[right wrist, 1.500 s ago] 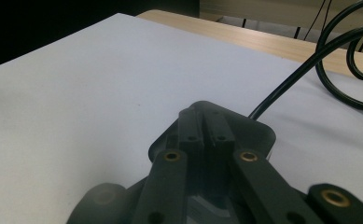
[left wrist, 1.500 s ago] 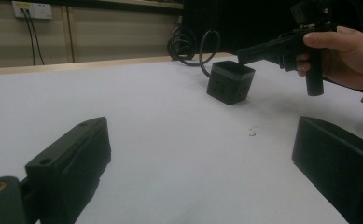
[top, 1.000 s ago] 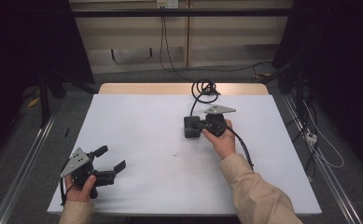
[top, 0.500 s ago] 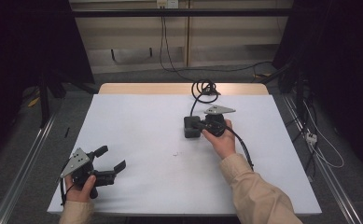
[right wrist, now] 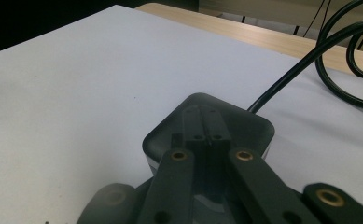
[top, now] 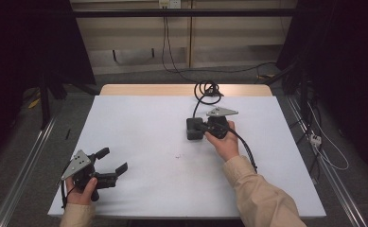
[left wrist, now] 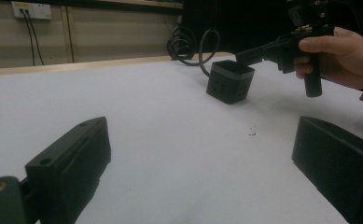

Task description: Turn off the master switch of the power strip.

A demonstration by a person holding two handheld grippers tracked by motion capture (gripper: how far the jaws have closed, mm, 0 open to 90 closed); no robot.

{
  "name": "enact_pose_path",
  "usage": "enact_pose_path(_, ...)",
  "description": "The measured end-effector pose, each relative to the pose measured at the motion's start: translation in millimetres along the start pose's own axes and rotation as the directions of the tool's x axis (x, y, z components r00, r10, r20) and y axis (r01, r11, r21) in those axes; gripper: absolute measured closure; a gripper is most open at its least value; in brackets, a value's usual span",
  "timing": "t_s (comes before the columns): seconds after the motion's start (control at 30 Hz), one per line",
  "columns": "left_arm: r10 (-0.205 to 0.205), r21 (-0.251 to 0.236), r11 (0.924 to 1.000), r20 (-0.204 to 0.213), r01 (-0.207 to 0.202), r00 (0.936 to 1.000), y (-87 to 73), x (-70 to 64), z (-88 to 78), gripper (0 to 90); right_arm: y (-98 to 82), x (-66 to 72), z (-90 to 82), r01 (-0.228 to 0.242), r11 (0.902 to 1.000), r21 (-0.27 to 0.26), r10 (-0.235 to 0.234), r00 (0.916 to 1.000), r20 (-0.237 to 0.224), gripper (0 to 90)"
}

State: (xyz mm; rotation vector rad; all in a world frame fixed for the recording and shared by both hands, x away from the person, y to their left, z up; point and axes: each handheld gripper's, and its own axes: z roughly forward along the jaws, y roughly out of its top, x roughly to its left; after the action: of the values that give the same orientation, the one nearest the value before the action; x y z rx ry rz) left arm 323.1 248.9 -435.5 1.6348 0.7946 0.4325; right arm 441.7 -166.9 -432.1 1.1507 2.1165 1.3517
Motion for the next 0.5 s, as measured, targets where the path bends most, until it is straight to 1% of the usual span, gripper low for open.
enact_pose_path(0.17, 0.002, -0.001, 1.0, 0.001, -0.002, 1.0, 0.2, -0.4, 0.0, 4.1, 0.9, 1.4, 0.1, 0.011, 0.9999, 0.008, -0.011, 0.9999, 0.01, 90.0)
enact_pose_path(0.37, -0.007, -0.008, 1.0, -0.003, 0.007, 1.0, 0.1, -0.7, -0.4, 4.2, 1.3, 2.1, 0.0, 0.008, 0.9999, 0.012, -0.009, 0.9999, 0.014, 90.0)
enact_pose_path(0.5, -0.006, -0.007, 1.0, -0.001, 0.006, 1.0, 0.1, -0.7, -0.3, 4.2, 0.7, 2.6, 0.1, 0.014, 0.9999, 0.006, -0.014, 0.9997, 0.018, 90.0)
